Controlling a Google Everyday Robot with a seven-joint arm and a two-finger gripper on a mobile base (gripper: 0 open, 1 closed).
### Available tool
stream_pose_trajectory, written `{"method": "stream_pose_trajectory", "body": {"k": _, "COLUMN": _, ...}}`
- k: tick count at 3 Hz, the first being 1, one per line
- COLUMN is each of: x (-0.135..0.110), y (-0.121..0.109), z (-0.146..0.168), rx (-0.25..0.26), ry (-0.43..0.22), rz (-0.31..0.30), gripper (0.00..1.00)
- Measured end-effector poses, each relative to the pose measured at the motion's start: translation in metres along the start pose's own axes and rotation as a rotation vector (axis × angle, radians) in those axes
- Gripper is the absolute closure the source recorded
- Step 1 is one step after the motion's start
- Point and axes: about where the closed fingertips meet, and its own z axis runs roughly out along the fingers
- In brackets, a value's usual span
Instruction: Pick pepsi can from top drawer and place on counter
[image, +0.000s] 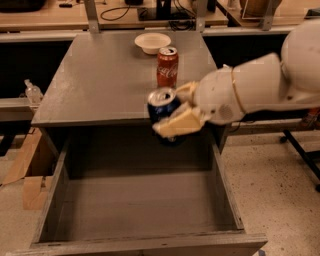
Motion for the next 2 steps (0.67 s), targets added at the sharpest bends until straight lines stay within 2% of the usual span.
{"method": "stream_pose_trajectory", "body": {"k": 1, "x": -0.067, "y": -0.036, "z": 0.0, "rx": 0.009, "ry": -0.005, "rz": -0.001, "gripper": 1.0}}
{"method": "stream_pose_trajectory", "body": {"k": 2, "x": -0.129, "y": -0.073, "z": 0.032, "rx": -0.005, "ry": -0.064, "rz": 0.036, "gripper": 1.0}}
